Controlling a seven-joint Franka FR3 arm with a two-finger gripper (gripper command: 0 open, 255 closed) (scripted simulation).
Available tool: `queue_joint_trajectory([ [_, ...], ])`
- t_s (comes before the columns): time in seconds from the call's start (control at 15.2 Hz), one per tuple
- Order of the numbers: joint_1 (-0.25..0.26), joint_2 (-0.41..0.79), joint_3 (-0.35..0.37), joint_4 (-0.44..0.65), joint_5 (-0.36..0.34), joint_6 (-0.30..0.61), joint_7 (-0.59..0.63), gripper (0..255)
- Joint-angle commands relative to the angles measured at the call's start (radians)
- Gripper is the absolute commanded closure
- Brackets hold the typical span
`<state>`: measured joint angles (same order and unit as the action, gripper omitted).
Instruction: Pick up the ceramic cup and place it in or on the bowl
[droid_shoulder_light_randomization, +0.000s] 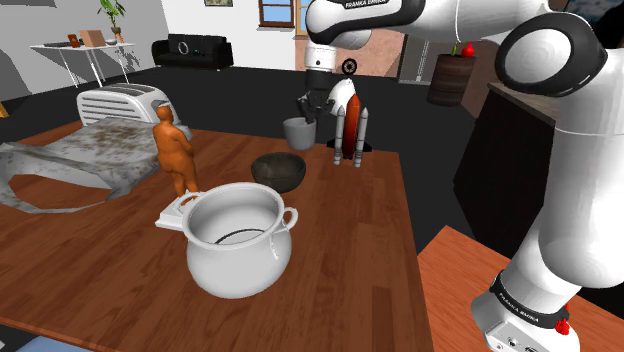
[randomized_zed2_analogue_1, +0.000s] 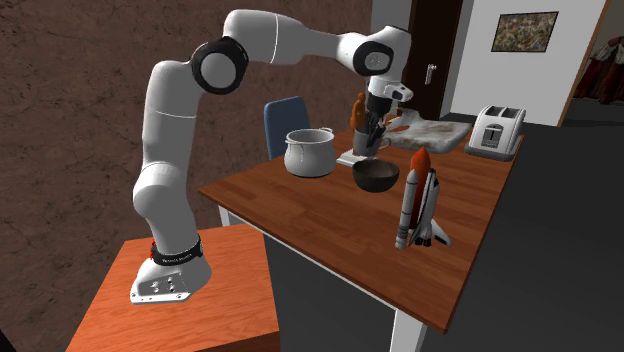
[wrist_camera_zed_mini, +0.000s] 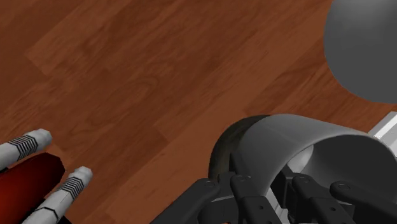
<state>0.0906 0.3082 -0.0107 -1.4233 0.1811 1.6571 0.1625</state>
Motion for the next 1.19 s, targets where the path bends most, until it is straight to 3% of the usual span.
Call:
queue_joint_trajectory([
  [0.0,0.018,0.084,0.011,0.128,-0.001,-0.037,0.037,255],
  [0.26,0.049,0.265,0.026,0.416,-0.007,-0.135,0.099,255],
  [1.12,0.053,0.230,0.024,0.185,-0.003,0.059,0.067,255],
])
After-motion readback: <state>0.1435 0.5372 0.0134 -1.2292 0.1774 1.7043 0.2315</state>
